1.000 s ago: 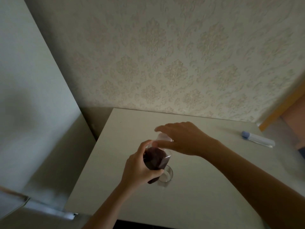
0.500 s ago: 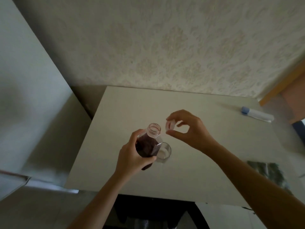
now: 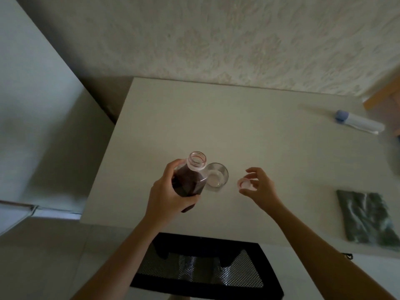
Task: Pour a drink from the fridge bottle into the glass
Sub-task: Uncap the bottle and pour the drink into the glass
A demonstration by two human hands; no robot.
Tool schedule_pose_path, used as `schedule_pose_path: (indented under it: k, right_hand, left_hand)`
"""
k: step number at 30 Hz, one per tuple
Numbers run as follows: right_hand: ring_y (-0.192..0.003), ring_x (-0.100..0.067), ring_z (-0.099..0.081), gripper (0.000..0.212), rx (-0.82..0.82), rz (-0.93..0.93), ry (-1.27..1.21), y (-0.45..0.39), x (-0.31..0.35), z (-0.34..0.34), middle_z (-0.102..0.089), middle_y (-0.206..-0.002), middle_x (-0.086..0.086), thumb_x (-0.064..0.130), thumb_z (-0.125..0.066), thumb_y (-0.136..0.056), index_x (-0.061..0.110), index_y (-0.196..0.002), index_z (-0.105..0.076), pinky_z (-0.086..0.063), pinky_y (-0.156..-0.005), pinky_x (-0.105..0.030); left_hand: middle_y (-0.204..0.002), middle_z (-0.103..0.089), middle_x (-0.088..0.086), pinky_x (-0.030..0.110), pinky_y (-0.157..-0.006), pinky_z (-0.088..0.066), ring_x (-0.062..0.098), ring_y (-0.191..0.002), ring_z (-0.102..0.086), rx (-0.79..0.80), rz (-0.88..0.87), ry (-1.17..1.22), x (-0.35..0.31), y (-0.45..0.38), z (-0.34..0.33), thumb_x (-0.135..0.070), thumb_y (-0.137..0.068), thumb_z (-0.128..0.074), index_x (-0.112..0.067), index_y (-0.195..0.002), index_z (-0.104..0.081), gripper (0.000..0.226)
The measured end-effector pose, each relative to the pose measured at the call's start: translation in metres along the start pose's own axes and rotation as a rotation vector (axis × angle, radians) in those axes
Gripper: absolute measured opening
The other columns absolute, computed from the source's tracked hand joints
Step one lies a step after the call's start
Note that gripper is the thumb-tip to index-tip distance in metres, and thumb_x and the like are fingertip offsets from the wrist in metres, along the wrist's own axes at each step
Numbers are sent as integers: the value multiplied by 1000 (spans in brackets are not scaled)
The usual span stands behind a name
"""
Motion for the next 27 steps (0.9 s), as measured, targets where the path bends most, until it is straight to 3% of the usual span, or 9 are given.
schedule_pose_path:
  k: [6, 12, 17, 19, 23, 27]
  right_hand:
    - [-107, -20, -58, 72, -8, -24, 170, -5, -29, -10, -68, -113, 1, 11, -80, -68, 21, -131, -47, -36, -84, -24]
    - [-128, -19, -42, 73, -22, 47, 358, -7, -28, -9, -61, -125, 7, 18, -78, -71, 24, -135, -44, -37, -96, -32]
    - [-140, -20, -22, 86, 94, 33, 452, -5, -20, -17, -35, -149, -1, 25, -77, -73, 24, -144, -28, -31, -105, -37]
    - [-142, -18, -18, 94, 120, 114, 439, -6, -3, -21, -29, -152, 0, 32, -78, -70, 24, -145, -22, -24, -110, -37]
    - [-143, -18, -14, 109, 212, 258, 442, -6, 34, -40, -14, -156, 1, 50, -78, -63, 29, -146, -10, -20, -115, -46]
    - [-142, -20, -18, 114, 277, 340, 516, -5, 64, -68, -8, -157, 3, 56, -77, -60, 33, -146, -5, -21, -115, -46]
  left_hand:
    - [-100, -58, -30, 33, -79, -57, 5, -93, -64, -12, -4, 1, 7, -3, -5, -31, -48, -87, -57, -114, -36, 87]
    - [-100, -59, -27, 30, -79, -57, 5, -92, -64, -8, 3, -15, 13, -7, -6, -27, -49, -89, -52, -116, -38, 88]
    - [-98, -59, -26, 32, -79, -57, 5, -90, -65, -17, 34, -8, 17, -9, -4, -28, -47, -90, -45, -119, -42, 88]
    - [-98, -57, -27, 31, -78, -57, 5, -90, -65, -19, 32, -12, 16, -8, -3, -28, -47, -90, -46, -119, -41, 89]
    - [-102, -58, -21, 33, -79, -58, 9, -93, -65, -5, 27, -10, 15, -7, -1, -27, -48, -90, -57, -114, -34, 91]
    - [-102, -59, -19, 28, -77, -57, 11, -93, -65, -7, 19, -11, 14, -4, 2, -36, -47, -85, -60, -113, -31, 89]
Point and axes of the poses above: each hand's wrist, its own y-axis away from the middle knuckle, its own z-axis out of the back of the hand, x = y × z, the point moved 10 cm from there along -y, towards the middle knuckle
